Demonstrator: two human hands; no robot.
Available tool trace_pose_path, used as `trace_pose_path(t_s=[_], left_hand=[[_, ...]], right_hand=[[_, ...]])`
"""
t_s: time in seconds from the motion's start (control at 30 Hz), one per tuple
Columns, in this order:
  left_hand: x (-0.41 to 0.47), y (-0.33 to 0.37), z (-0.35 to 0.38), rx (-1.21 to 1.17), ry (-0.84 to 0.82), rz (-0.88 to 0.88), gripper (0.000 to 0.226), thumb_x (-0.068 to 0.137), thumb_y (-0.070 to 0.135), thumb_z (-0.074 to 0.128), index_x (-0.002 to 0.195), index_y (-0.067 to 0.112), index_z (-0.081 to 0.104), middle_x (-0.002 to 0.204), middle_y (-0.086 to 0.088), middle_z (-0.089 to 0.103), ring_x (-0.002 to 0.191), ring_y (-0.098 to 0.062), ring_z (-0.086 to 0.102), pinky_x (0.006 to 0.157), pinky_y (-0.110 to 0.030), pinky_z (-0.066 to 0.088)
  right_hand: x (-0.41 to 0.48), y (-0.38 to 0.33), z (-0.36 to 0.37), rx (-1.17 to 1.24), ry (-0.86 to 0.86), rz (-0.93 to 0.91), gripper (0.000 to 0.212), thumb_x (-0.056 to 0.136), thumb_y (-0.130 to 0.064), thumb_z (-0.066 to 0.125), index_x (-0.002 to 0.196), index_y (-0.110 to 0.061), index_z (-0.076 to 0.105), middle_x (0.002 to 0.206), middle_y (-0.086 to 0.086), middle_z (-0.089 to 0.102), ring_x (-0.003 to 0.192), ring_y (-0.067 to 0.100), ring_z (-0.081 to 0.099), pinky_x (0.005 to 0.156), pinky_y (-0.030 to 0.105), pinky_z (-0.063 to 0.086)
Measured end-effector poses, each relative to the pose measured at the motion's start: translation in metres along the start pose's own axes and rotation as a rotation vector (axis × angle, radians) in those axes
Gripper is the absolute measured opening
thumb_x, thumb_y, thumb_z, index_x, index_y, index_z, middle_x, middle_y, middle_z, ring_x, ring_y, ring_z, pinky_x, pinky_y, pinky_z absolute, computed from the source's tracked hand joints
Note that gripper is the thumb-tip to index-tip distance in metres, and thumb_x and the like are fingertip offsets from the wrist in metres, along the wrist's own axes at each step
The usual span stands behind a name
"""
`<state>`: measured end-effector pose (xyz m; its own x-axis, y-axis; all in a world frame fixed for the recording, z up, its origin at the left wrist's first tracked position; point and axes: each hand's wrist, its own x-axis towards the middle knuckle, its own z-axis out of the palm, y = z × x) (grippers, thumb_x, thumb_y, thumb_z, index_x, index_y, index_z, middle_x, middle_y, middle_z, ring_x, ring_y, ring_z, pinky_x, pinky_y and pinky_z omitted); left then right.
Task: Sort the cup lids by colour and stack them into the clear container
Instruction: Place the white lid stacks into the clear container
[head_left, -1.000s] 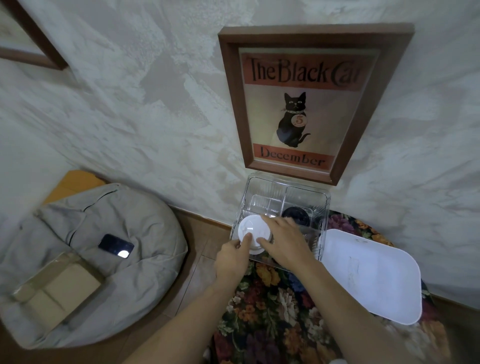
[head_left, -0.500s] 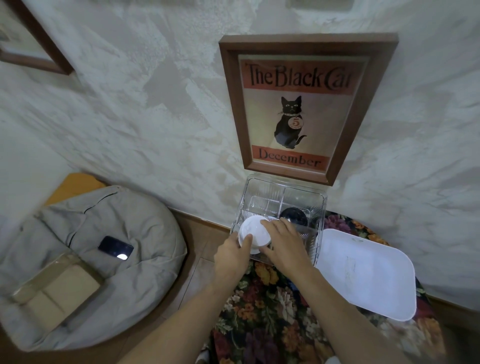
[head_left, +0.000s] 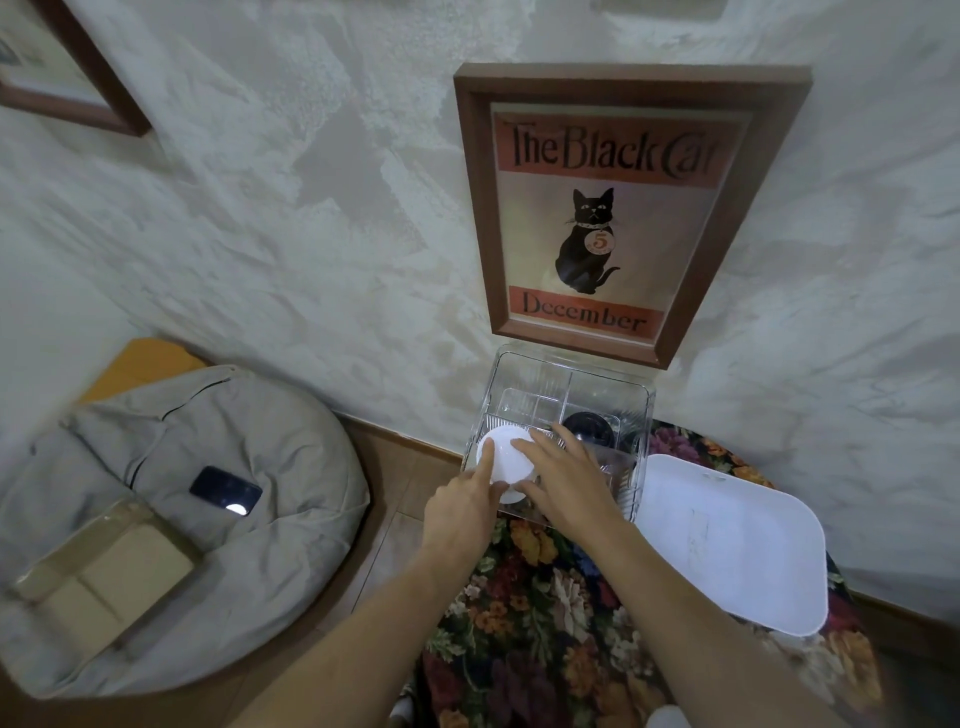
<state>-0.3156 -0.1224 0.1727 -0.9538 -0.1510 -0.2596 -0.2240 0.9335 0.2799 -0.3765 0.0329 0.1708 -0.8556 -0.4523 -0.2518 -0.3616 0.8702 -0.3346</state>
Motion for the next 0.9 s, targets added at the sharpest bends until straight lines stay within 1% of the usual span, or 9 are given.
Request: trace_pose_path(t_s=[0.1, 0.23, 0.37, 0.53, 0.6, 0.7, 0.77, 0.83, 0.9], left_hand=[[0.006, -0.004, -0.001, 0.082, -0.040, -0.023, 0.066, 0.110, 0.042, 0.041, 0.164, 0.027, 0.006, 0.111, -0.011, 0.072, 0.095, -0.031, 0.069, 0.070, -0.034, 0.040], [0.010, 0.004, -0.014, 0.172, -0.085, -0.001, 0.066, 0.110, 0.048, 0.035, 0.164, 0.024, 0.007, 0.115, -0.014, 0.070, 0.102, -0.033, 0.068, 0.075, -0.037, 0.045], [0.004, 0.012, -0.028, 0.278, -0.076, 0.057, 0.069, 0.108, 0.055, 0.032, 0.163, 0.020, 0.010, 0.121, -0.012, 0.070, 0.106, -0.030, 0.069, 0.080, -0.038, 0.052], [-0.006, 0.017, -0.030, 0.420, -0.068, 0.129, 0.065, 0.109, 0.049, 0.031, 0.164, 0.021, 0.008, 0.116, -0.011, 0.071, 0.098, -0.028, 0.071, 0.074, -0.036, 0.053], [-0.011, 0.020, -0.028, 0.449, -0.051, 0.151, 0.066, 0.109, 0.048, 0.031, 0.164, 0.021, 0.006, 0.113, -0.009, 0.071, 0.094, -0.026, 0.071, 0.069, -0.036, 0.052], [-0.021, 0.022, -0.027, 0.469, -0.002, 0.175, 0.066, 0.109, 0.047, 0.031, 0.164, 0.021, 0.006, 0.106, -0.006, 0.071, 0.086, -0.024, 0.070, 0.060, -0.034, 0.046], [-0.029, 0.026, -0.022, 0.470, 0.022, 0.222, 0.066, 0.109, 0.046, 0.033, 0.164, 0.021, 0.007, 0.106, -0.004, 0.069, 0.085, -0.024, 0.069, 0.060, -0.035, 0.047], [-0.040, 0.031, -0.013, 0.432, 0.043, 0.289, 0.067, 0.108, 0.045, 0.036, 0.164, 0.020, 0.010, 0.118, -0.004, 0.066, 0.096, -0.027, 0.068, 0.068, -0.038, 0.053], [-0.053, 0.037, -0.001, 0.389, 0.060, 0.374, 0.070, 0.106, 0.045, 0.040, 0.164, 0.016, 0.013, 0.136, -0.005, 0.059, 0.120, -0.029, 0.060, 0.089, -0.040, 0.054]], right_hand=[[-0.002, -0.005, 0.003, -0.011, -0.016, 0.019, 0.058, 0.106, -0.043, 0.048, 0.160, -0.037, 0.026, 0.170, -0.007, 0.019, 0.159, 0.027, 0.003, 0.125, 0.053, 0.016], [-0.008, -0.011, 0.001, -0.064, -0.037, 0.024, 0.067, 0.107, -0.038, 0.048, 0.164, -0.031, 0.014, 0.173, 0.000, 0.008, 0.159, 0.031, -0.003, 0.126, 0.050, 0.009], [-0.021, -0.010, -0.006, -0.080, -0.007, 0.026, 0.067, 0.106, -0.034, 0.047, 0.164, -0.029, 0.014, 0.172, 0.004, 0.010, 0.159, 0.032, 0.001, 0.126, 0.049, 0.009], [-0.045, -0.002, -0.014, -0.111, -0.029, 0.049, 0.065, 0.107, -0.036, 0.042, 0.164, -0.026, 0.013, 0.172, 0.005, 0.009, 0.159, 0.030, 0.001, 0.126, 0.050, 0.007], [-0.059, 0.003, -0.017, -0.131, -0.030, 0.066, 0.064, 0.108, -0.037, 0.040, 0.164, -0.026, 0.012, 0.172, 0.007, 0.009, 0.159, 0.031, 0.002, 0.127, 0.052, 0.007], [-0.080, 0.010, -0.016, -0.144, -0.001, 0.075, 0.062, 0.108, -0.039, 0.039, 0.164, -0.024, 0.015, 0.172, 0.009, 0.011, 0.159, 0.032, 0.003, 0.127, 0.052, 0.007], [-0.093, 0.016, -0.013, -0.135, 0.004, 0.093, 0.063, 0.109, -0.042, 0.038, 0.164, -0.025, 0.014, 0.172, 0.008, 0.009, 0.159, 0.031, 0.001, 0.128, 0.050, 0.006], [-0.107, 0.021, -0.008, -0.128, -0.008, 0.127, 0.064, 0.109, -0.045, 0.037, 0.164, -0.025, 0.010, 0.172, 0.007, 0.006, 0.159, 0.031, -0.001, 0.127, 0.050, 0.007], [-0.124, 0.027, -0.003, -0.136, -0.022, 0.159, 0.066, 0.109, -0.046, 0.036, 0.164, -0.025, 0.007, 0.173, 0.007, 0.003, 0.159, 0.031, -0.002, 0.128, 0.051, 0.007]])
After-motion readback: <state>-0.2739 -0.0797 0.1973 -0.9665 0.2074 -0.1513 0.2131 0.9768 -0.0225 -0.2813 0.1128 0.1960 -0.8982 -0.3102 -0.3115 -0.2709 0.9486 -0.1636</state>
